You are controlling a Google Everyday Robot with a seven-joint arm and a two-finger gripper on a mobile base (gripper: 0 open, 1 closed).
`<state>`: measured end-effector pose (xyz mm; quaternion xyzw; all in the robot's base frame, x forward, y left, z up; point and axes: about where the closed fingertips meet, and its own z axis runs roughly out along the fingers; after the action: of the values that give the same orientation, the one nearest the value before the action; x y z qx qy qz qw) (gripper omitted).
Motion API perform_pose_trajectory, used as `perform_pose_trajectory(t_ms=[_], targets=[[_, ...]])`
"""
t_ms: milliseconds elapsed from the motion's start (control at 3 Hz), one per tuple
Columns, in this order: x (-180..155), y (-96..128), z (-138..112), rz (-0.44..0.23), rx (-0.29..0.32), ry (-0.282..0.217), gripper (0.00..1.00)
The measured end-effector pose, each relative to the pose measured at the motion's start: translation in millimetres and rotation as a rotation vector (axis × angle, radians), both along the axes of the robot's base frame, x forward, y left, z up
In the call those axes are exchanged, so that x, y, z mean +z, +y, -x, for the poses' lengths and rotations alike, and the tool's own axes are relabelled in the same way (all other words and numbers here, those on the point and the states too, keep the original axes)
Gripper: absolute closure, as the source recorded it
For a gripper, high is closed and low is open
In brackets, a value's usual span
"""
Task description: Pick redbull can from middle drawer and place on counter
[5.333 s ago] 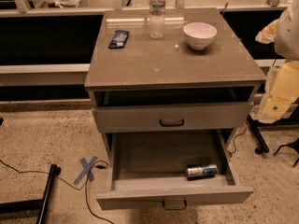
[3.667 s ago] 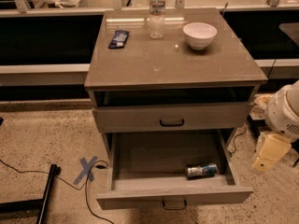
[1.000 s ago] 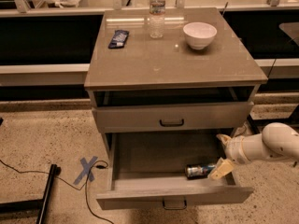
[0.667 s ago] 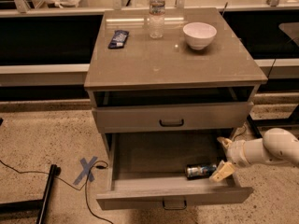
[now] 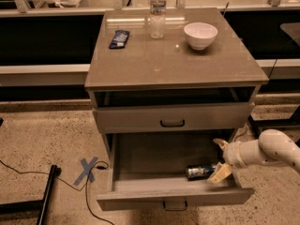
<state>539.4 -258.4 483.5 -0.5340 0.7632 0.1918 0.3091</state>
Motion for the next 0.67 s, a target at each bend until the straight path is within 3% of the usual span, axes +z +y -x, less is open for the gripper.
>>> perform_pose_trajectory(t_ms=[333,667], targets=[[-29.6,12.1,-6.4,0.041,0.086,-0.021,0.0],[-48.6,20.5,-9.2,0.083,0.143,-0.047,0.19]])
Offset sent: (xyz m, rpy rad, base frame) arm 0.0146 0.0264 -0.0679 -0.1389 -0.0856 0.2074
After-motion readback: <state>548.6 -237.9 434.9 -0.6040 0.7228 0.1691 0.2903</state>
